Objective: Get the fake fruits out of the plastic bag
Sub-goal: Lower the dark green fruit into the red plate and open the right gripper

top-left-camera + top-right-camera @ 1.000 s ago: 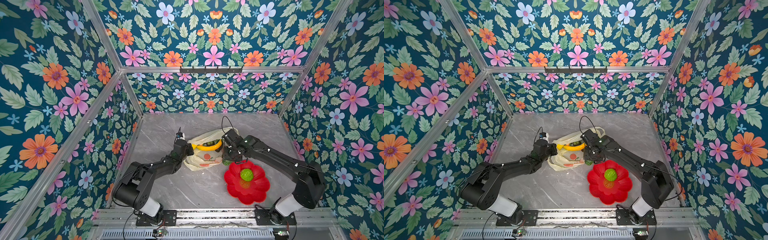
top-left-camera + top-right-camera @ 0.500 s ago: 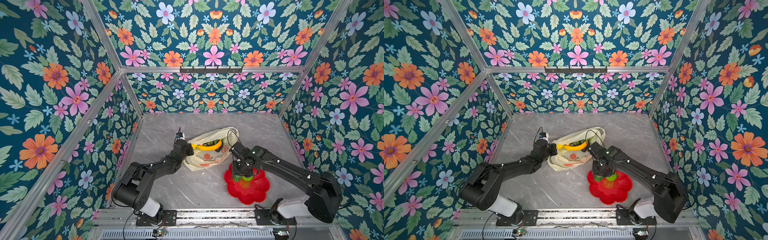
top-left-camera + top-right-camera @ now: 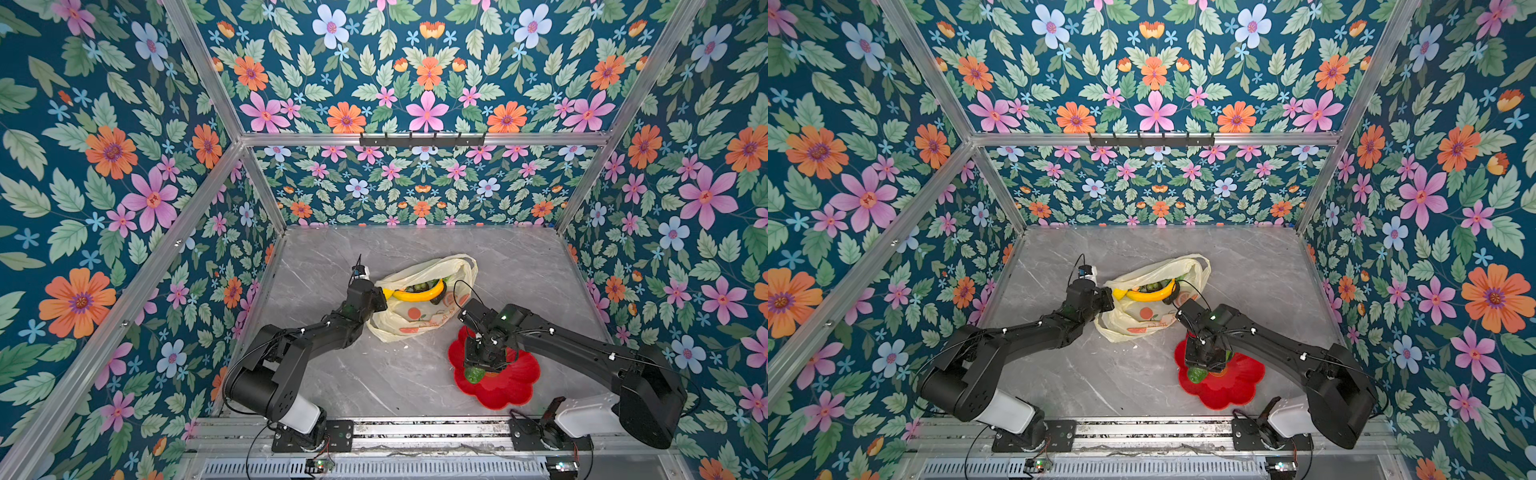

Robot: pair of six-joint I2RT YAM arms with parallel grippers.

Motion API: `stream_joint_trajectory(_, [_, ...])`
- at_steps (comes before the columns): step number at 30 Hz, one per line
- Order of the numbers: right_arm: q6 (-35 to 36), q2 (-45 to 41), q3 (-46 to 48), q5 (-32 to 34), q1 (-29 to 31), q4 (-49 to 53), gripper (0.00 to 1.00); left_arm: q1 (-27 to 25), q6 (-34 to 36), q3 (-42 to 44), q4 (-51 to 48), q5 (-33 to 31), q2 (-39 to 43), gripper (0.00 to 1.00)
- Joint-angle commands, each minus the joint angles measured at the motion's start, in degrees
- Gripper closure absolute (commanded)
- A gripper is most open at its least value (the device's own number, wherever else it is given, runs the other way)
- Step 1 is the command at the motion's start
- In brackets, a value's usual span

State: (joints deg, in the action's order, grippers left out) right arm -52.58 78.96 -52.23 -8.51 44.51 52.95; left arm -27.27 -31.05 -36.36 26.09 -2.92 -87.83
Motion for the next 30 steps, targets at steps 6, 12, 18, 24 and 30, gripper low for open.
stream_joint_trajectory(6, [0.78,-1.18,2.49,2.54,0.16,5.93,0.49,0.02,0.67,-0.19,0.54,-0.07,-0.04,0.9])
stream_joint_trajectory(12, [3.16,0.72,3.91,3.88,0.15,5.74,0.49,0.01,0.77,-0.12,0.63,-0.06,0.27,0.89])
stream_joint_trajectory(18, [4.19,2.31,4.9,5.37,0.21,4.76,0.49,0.02,0.99,-0.04,0.54,-0.26,0.5,0.89])
stream_joint_trajectory(24, [5.44,3.61,6.22,6.05,0.13,3.89,0.48,-0.03,0.99,-0.07,0.54,-0.33,0.62,0.89])
stream_joint_trajectory(30, [6.05,5.49,6.83,6.49,0.22,3.04,0.48,0.02,0.99,0.08,0.63,-0.51,0.69,0.89])
